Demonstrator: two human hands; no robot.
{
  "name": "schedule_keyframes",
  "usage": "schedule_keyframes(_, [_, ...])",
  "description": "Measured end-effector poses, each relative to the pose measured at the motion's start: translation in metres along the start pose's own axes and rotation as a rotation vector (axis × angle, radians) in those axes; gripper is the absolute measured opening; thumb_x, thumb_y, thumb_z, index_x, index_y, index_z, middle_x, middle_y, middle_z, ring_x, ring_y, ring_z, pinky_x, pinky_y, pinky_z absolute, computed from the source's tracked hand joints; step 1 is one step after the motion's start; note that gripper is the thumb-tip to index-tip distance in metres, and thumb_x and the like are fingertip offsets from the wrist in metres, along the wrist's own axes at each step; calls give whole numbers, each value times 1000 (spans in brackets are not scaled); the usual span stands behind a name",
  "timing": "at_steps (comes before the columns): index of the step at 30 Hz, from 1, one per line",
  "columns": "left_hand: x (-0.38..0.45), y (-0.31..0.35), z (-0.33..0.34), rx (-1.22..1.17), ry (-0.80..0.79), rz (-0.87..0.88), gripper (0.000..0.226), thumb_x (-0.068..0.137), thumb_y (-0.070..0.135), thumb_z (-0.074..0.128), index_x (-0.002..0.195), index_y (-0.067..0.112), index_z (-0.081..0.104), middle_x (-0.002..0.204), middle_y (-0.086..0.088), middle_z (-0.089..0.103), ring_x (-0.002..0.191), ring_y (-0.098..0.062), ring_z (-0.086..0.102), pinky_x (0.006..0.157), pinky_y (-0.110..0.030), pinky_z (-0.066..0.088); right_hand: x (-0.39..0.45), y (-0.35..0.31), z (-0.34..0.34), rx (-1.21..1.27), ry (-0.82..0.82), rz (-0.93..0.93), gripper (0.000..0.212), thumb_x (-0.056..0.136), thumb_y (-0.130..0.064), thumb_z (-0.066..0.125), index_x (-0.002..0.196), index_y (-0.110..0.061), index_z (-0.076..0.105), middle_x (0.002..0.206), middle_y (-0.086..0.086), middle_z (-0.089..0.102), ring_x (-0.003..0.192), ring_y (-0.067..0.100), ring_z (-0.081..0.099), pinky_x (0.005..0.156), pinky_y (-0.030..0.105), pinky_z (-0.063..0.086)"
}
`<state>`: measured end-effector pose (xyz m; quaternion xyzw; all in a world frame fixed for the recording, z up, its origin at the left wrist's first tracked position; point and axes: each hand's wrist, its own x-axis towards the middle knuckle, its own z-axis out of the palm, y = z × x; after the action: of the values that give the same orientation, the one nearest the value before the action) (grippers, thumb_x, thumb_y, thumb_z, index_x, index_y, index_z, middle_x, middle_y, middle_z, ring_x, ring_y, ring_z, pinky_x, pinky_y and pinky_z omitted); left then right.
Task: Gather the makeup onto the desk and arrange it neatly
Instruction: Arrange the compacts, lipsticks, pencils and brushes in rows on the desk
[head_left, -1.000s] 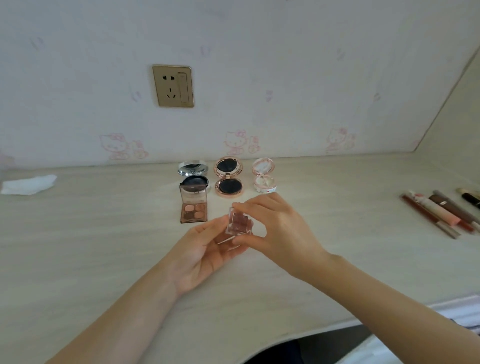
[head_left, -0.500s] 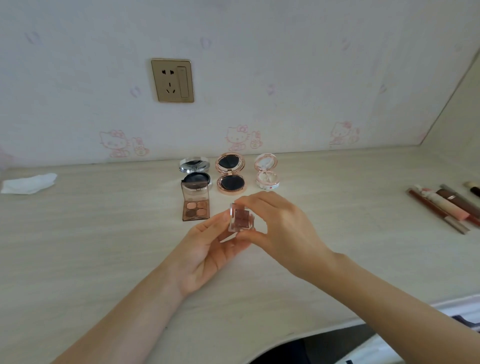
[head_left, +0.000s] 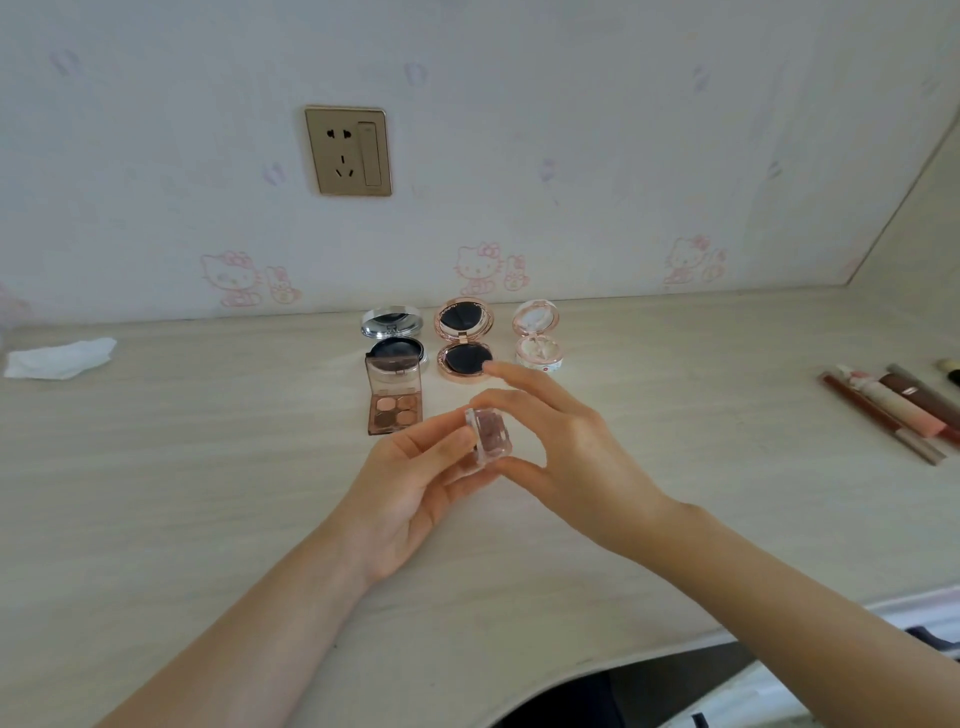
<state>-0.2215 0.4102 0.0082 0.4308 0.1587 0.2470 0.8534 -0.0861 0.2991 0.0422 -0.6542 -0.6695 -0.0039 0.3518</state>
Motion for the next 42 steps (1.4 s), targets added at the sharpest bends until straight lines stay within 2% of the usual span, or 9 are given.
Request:
schedule_keyframes(2, [0, -1, 0, 62, 24, 64, 42, 75, 12, 69, 116, 7, 68, 115, -15, 68, 104, -28, 67, 78, -30, 56, 2, 0, -3, 121, -44, 141, 56, 77, -30, 77, 128, -27, 55, 142, -14, 43, 124, -3, 45, 101, 13, 38])
schedule_keyframes(6, [-2, -3, 2, 289, 92, 202, 57, 67, 16, 77, 122, 15, 64, 114, 0, 70, 105, -19, 67, 82, -27, 55, 5, -3, -5, 433, -61, 533, 64, 69, -56, 69, 126, -30, 56, 123, -21, 58, 103, -4, 62, 88, 27, 55])
schedule_keyframes(12, [-4, -9, 5, 523, 31, 424, 46, 75, -4, 73, 117, 13, 65, 115, -4, 66, 112, -14, 62, 85, -20, 52, 8, -2, -4, 734, -112, 768, 32, 86, -43, 65, 95, -13, 71, 91, 0, 74, 81, 15, 73, 76, 35, 60])
schedule_keyframes(17, [-6, -8, 7, 501, 26, 409, 48, 71, 4, 75, 117, 13, 65, 119, -3, 65, 118, -15, 59, 91, -26, 52, 7, 0, -2, 844, -84, 774, 23, 85, -27, 71, 100, -10, 70, 95, 6, 73, 88, 21, 71, 81, 36, 59])
schedule_keyframes(21, [-5, -5, 7, 203, 19, 149, 52, 82, 5, 69, 130, 24, 58, 130, 1, 61, 118, -18, 60, 91, -30, 53, 6, 1, -3, 556, 48, 614, 34, 73, -28, 80, 104, -22, 68, 95, -8, 71, 88, 8, 69, 81, 30, 57])
schedule_keyframes(25, [-4, -2, 8, -115, 17, -21, 40, 87, 17, 61, 127, 20, 60, 122, -14, 64, 100, -31, 66, 81, -35, 56, -1, -2, 1, 203, 80, 274, 39, 72, -24, 81, 109, -21, 68, 99, -11, 65, 92, 2, 60, 82, 19, 50])
schedule_keyframes(28, [-3, 0, 7, -91, 43, -37, 34, 84, 19, 63, 117, 10, 67, 117, -19, 66, 102, -35, 66, 80, -36, 58, -4, -3, 3, 78, 92, 111, 42, 74, -26, 80, 114, -17, 67, 99, -6, 61, 92, 2, 57, 84, 16, 45])
schedule_keyframes(37, [-3, 2, 2, -64, 25, -61, 32, 73, 23, 71, 100, 6, 75, 104, -16, 71, 97, -28, 69, 75, -33, 57, -2, -9, -1, -26, 61, 7, 41, 78, -26, 78, 115, -13, 67, 102, 1, 64, 91, 23, 62, 79, 40, 52])
schedule_keyframes(42, [-4, 5, 3, -48, -15, -43, 29, 74, 22, 70, 99, 7, 75, 105, -14, 72, 95, -27, 70, 75, -32, 57, 3, -7, -12, 31, 9, 7, 40, 77, -25, 78, 115, -17, 70, 99, 0, 67, 93, 15, 63, 83, 35, 50])
